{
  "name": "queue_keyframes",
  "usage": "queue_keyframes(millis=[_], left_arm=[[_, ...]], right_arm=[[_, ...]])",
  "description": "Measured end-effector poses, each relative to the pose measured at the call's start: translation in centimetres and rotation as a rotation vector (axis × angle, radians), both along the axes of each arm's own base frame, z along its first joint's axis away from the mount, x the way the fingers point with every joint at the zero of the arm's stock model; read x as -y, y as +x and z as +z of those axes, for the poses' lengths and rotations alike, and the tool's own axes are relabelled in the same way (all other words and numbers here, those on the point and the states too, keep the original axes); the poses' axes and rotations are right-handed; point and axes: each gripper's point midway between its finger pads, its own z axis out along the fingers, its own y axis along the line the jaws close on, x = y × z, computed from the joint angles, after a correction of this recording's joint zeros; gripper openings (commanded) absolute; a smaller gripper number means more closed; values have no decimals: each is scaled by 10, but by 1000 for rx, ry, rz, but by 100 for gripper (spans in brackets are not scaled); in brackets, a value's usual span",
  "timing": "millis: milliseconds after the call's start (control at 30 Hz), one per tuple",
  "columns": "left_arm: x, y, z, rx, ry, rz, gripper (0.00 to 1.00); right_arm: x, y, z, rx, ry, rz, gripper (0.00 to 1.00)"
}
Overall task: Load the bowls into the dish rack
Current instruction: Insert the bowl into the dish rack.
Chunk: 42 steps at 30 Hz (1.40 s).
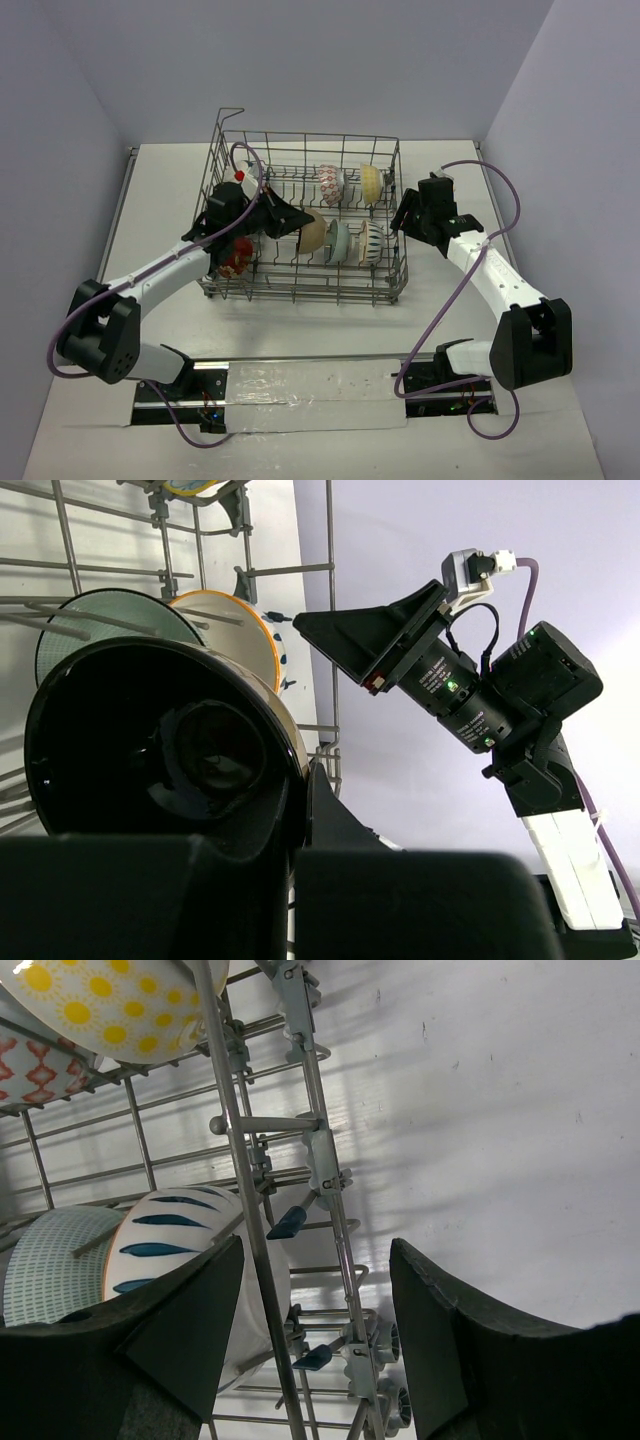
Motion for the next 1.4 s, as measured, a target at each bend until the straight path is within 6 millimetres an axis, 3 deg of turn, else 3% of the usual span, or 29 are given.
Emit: queue_keyframes(millis=[533,967,1400], left_arm=[[-3,-3,-3,0,26,1,6],[0,22,-14,19,102,32,14],[-5,23,-19,20,159,37,19]], right_arm=[[-1,0,-1,-4,3,4,68],[-6,1,-8,-26,16,24,68],[-6,1,-11,-33,14,25,68]])
